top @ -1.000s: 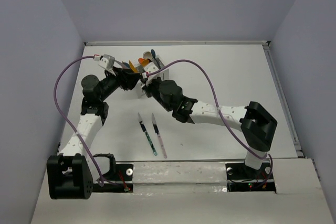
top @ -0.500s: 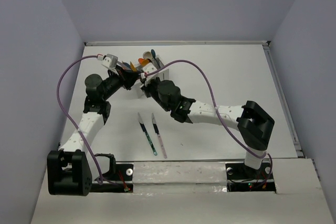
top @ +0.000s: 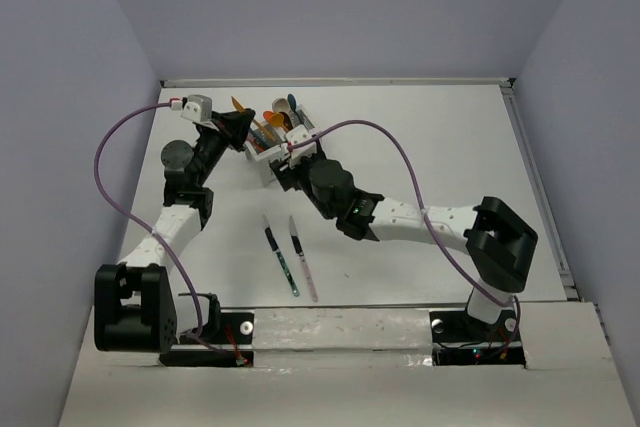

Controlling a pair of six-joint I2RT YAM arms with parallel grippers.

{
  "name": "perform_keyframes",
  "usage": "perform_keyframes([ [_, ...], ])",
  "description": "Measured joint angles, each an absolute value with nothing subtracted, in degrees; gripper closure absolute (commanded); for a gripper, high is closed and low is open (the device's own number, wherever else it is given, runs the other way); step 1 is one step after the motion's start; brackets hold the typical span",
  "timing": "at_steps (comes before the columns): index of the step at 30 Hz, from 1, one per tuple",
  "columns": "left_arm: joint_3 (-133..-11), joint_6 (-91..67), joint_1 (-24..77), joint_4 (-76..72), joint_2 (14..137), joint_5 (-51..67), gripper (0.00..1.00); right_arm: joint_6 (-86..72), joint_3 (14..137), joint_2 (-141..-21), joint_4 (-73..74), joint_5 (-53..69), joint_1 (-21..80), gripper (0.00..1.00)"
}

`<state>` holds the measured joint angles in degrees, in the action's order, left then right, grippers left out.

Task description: Sort the eating utensils into containers

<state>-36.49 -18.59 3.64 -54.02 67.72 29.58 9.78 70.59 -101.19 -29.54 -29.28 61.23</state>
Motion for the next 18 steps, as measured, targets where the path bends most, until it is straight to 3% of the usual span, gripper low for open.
perform_keyframes([
  [6, -39.11, -15.51, 2.96, -57.58, 76.73, 25.71, 1.0, 6.0, 63.29, -94.0, -26.59, -31.97, 61.23, 0.33],
  [16, -39.11, -12.97, 1.08, -60.62, 85.47, 23.81, 1.0, -4.93, 62.33, -90.26, -12.23, -32.56, 61.23, 0.33],
  [17, -39.11, -12.95, 0.97, -61.34, 86.65, 23.9, 0.9, -5.58, 62.08, -90.26, -11.62, -32.53, 61.23, 0.33],
  [18, -39.11, -12.86, 0.95, -61.52, 87.22, 23.9, 0.9, -6.22, 61.98, -90.26, -10.57, -32.45, 61.23, 0.33],
])
